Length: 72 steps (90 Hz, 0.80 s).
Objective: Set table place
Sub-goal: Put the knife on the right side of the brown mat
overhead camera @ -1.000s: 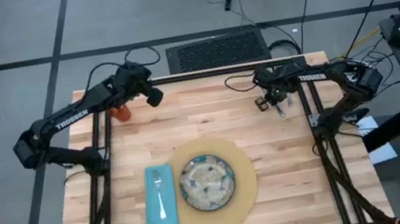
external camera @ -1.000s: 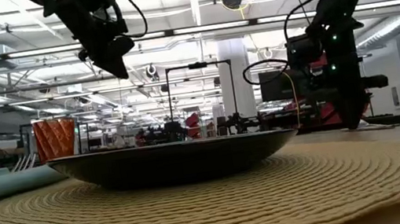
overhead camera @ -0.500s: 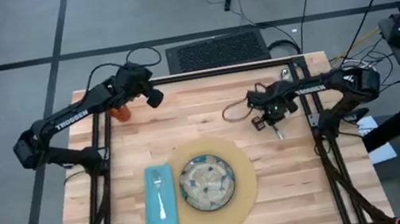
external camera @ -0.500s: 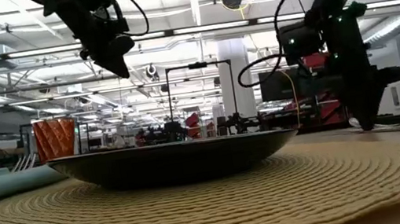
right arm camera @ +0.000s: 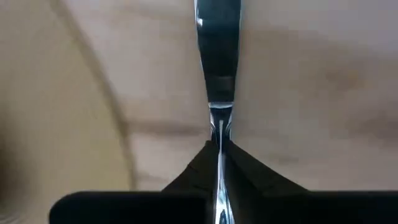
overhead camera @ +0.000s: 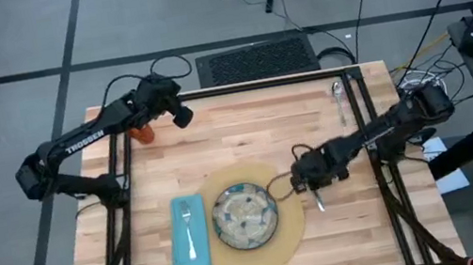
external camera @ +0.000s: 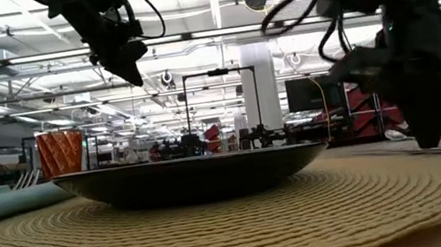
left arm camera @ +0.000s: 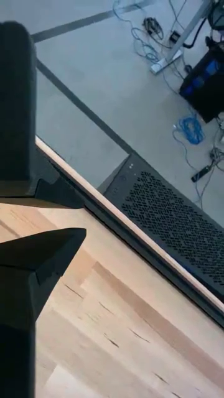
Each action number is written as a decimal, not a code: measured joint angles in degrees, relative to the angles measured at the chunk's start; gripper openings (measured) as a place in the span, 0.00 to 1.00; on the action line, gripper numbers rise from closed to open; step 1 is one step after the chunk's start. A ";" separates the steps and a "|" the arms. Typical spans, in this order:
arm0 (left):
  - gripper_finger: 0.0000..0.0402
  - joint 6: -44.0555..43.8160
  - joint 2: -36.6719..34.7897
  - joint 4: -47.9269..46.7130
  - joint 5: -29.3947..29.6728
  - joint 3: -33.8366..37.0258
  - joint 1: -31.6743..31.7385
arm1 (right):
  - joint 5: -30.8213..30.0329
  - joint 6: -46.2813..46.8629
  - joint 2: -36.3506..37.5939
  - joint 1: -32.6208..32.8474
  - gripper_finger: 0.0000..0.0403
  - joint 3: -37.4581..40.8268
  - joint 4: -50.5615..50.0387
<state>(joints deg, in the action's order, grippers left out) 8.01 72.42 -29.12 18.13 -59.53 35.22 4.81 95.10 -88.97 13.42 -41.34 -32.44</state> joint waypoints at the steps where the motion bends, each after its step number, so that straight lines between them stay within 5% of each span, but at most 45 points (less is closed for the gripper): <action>1: 0.12 0.01 0.00 0.00 0.00 0.00 0.00 | -0.33 0.87 0.00 0.51 0.01 0.00 0.16; 40: 0.12 0.57 0.00 -1.62 0.00 0.01 0.00 | -8.96 23.22 -1.61 16.22 0.00 0.04 6.50; 72: 0.12 1.55 0.00 -2.46 -0.36 0.02 -0.11 | -13.11 24.57 -2.12 18.37 0.00 -0.22 8.32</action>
<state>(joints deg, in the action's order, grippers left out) 9.56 72.42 -31.58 17.77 -59.51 35.11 -8.30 119.67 -91.09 31.79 -41.56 -24.13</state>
